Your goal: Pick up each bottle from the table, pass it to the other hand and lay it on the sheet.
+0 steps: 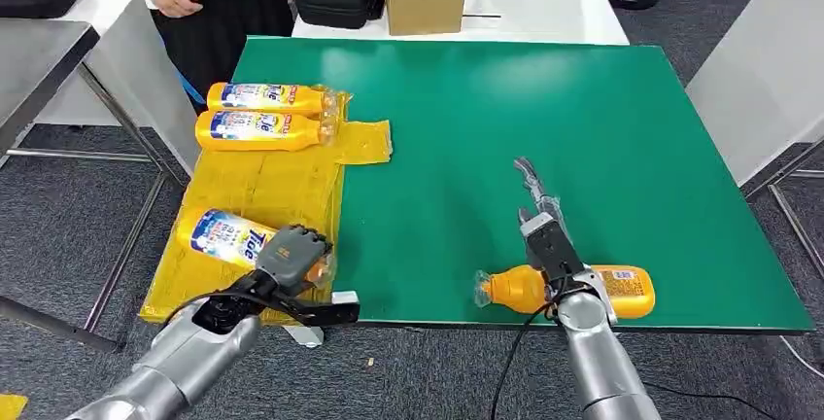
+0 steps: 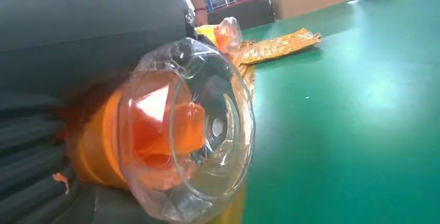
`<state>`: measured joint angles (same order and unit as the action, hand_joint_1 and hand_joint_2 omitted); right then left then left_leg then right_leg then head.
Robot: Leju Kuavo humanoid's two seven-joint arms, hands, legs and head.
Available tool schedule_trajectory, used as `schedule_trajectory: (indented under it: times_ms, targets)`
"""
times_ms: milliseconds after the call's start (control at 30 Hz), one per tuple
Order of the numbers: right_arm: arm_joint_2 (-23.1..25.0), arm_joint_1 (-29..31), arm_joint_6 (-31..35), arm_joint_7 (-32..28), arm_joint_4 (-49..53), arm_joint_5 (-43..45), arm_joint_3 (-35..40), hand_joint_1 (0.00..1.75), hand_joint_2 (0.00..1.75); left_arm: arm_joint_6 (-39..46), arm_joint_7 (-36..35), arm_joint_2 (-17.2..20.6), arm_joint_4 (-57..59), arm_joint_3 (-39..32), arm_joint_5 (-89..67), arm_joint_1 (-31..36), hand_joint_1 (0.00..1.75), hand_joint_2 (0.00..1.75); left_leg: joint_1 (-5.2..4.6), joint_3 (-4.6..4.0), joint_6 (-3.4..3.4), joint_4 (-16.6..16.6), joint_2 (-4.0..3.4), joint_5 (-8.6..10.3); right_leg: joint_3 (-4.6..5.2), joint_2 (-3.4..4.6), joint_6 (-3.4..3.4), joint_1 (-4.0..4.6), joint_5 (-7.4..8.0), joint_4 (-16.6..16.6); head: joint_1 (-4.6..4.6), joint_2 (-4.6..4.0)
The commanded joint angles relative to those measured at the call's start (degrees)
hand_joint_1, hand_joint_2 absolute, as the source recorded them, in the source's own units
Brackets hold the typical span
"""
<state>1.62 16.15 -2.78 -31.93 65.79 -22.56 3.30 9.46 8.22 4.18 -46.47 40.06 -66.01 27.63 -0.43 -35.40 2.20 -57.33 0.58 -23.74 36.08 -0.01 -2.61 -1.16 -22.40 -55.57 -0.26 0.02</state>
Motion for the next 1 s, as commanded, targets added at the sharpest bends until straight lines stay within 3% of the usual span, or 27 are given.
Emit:
schedule_trajectory:
  times_ms: [33,67,133,667,1000]
  targets:
    - [0.3,0.2,-0.7,0.5,0.2,-0.2,-1.5,0.00,0.00,0.0,-0.5,-2.3,4.4,0.8,-0.6,-1.3,0.56,1.75,0.08,0.46,-0.15,0.0,-0.11,-0.17,-0.45,0.06,0.14,0.09,-0.15,0.0,-0.02,0.00]
    - [0.3,0.2,-0.8,0.5,0.2,-0.3,-1.5,0.00,0.00,0.2,-0.7,-2.4,4.4,0.7,-0.7,-1.6,0.17,1.75,0.06,0.39,-0.12,0.0,-0.10,-0.14,-0.37,0.06,0.11,0.07,-0.11,0.1,-0.04,0.00]
    - [0.5,0.4,-1.1,0.5,0.1,-0.3,-1.5,0.00,0.00,0.2,-1.2,-2.4,4.0,0.3,-1.2,-2.3,0.00,1.75,0.06,0.40,-0.12,0.0,-0.08,-0.14,-0.38,0.03,0.12,0.08,-0.13,0.0,-0.02,0.00]
    - [0.7,1.8,-2.1,-0.1,-2.6,0.2,-0.7,0.00,0.00,-0.5,-2.0,-1.8,1.3,-3.2,-4.2,-5.0,0.00,1.75,0.08,0.56,-0.14,0.1,-0.26,-0.18,-0.53,0.21,0.14,0.09,-0.10,0.1,-0.02,0.00]
    - [1.1,1.7,-1.8,-0.5,-2.7,0.6,-0.5,0.00,0.00,-4.0,-2.8,1.6,0.7,-2.3,-7.6,-4.1,0.00,1.75,0.10,0.61,-0.15,0.1,-0.33,-0.19,-0.57,0.29,0.14,0.10,-0.08,0.1,0.00,0.00]
